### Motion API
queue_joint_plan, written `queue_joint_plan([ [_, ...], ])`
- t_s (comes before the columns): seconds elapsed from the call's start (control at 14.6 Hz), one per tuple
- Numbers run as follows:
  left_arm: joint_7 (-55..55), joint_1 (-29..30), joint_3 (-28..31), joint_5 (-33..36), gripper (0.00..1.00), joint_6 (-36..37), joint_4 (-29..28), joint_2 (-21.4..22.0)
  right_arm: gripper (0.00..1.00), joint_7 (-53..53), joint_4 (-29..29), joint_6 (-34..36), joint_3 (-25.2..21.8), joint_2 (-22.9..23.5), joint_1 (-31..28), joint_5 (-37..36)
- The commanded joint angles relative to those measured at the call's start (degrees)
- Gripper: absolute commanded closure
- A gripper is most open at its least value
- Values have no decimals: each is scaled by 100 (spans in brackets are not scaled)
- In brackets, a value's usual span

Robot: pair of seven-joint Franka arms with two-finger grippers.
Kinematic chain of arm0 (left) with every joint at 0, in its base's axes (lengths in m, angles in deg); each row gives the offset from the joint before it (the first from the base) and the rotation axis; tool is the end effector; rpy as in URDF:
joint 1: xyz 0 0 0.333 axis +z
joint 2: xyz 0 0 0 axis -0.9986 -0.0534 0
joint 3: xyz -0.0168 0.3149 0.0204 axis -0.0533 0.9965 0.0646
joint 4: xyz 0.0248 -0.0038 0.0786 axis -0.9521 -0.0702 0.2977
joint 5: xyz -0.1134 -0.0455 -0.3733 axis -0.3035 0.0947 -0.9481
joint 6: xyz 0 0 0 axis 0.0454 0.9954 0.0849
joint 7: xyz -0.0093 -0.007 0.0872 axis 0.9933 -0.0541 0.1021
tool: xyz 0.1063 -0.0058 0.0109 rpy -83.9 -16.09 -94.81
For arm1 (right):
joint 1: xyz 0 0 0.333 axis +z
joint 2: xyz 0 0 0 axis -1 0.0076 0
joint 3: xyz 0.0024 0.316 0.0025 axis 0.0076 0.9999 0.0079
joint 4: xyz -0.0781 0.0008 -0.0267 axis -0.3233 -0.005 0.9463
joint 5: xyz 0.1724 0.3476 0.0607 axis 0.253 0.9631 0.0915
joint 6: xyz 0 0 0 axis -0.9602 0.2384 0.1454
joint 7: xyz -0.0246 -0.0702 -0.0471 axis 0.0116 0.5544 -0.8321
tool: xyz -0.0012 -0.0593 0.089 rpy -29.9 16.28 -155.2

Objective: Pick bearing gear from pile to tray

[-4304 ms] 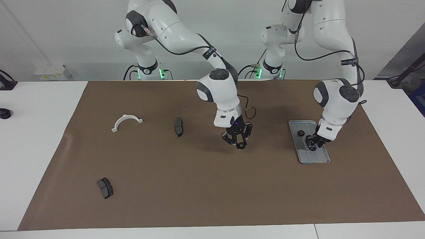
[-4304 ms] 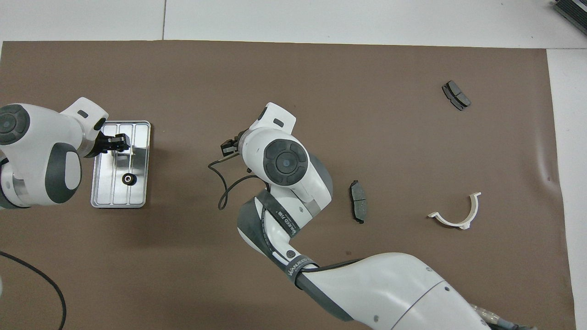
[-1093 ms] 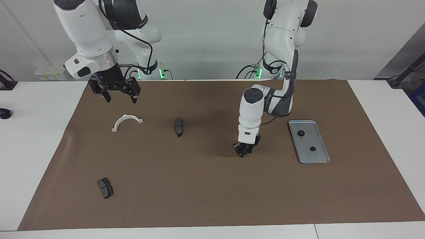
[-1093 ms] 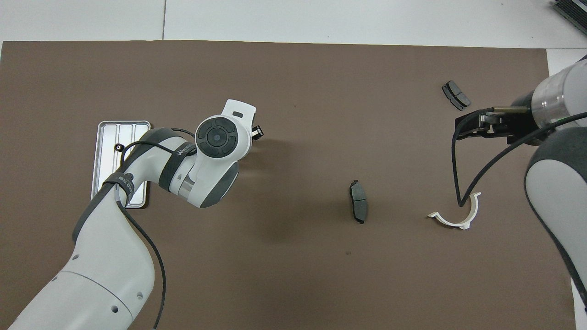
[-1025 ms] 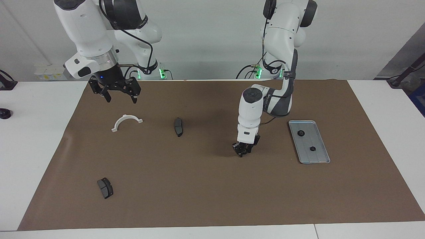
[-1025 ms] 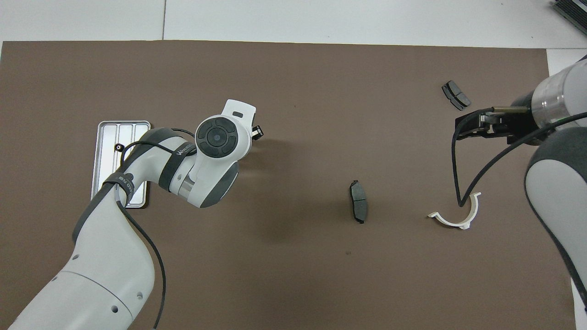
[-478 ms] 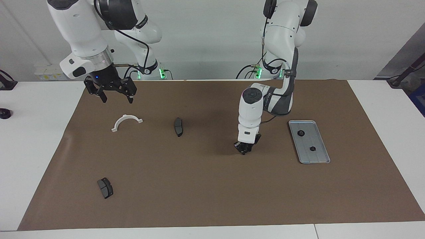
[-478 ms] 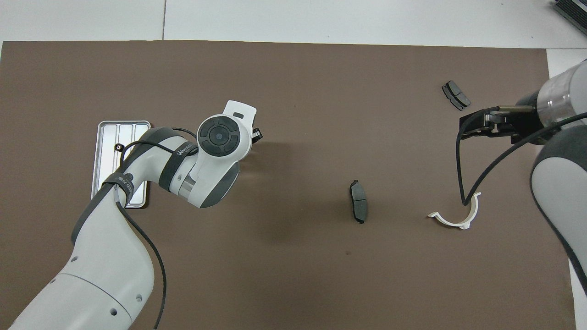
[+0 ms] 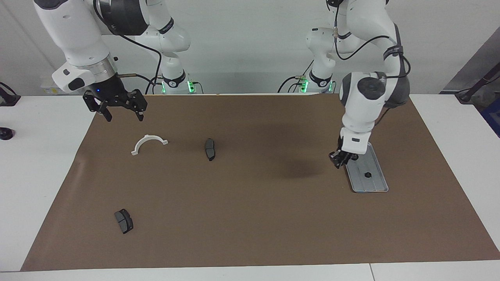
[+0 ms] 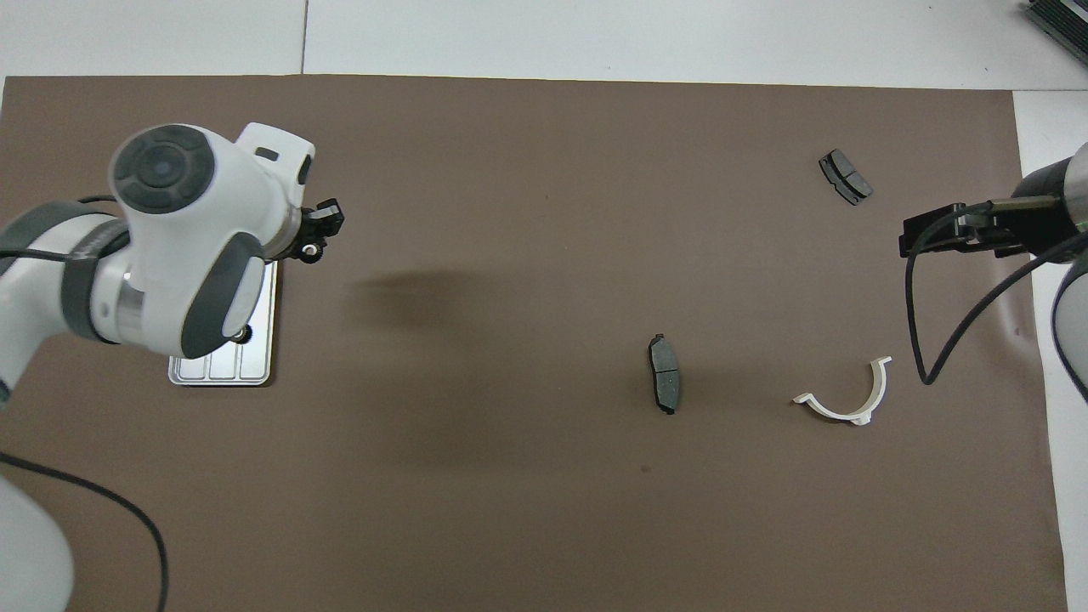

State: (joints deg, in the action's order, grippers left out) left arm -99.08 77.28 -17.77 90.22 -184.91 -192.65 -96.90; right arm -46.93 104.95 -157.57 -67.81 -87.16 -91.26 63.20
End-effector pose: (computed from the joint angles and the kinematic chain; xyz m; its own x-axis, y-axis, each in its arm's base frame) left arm 0.6047 -0.1025 0.4309 0.9505 0.3007 0.0786 0.3049 -0.9512 -0.0479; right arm 0.5753 0.0152 0.6098 0.9988 -0.0150 0.0474 -0.0150 -0.9999 0.0001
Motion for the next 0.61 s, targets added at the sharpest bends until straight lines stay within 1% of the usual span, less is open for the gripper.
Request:
queue_joint_plan([
  [0.0,1323,612,-56,-262,100,85,-560,374,0,76,124,-36,36,-107,-32,25],
  [0.14,2071,1025,-56,-298,100,-300,-1007,524,0,76,168,-36,36,-125,-23,25],
  [0.2,2431,1175,-56,-298,100,-659,-1367,620,0,76,168,-36,36,-116,-23,25],
  [0.27,2635,1264,-47,-298,100,-1081,-1770,760,0,76,168,-45,36,-125,-23,25],
  [0.34,2733,1360,-47,-298,100,-1450,-2079,797,0,84,159,-54,36,-116,-6,25],
  [0.41,2777,1370,-47,-298,100,-1663,-2239,797,0,84,159,-62,36,-116,-6,25],
  [0.55,3065,1396,-38,-298,95,-1813,-2433,736,0,93,159,-54,36,-116,-6,25],
])
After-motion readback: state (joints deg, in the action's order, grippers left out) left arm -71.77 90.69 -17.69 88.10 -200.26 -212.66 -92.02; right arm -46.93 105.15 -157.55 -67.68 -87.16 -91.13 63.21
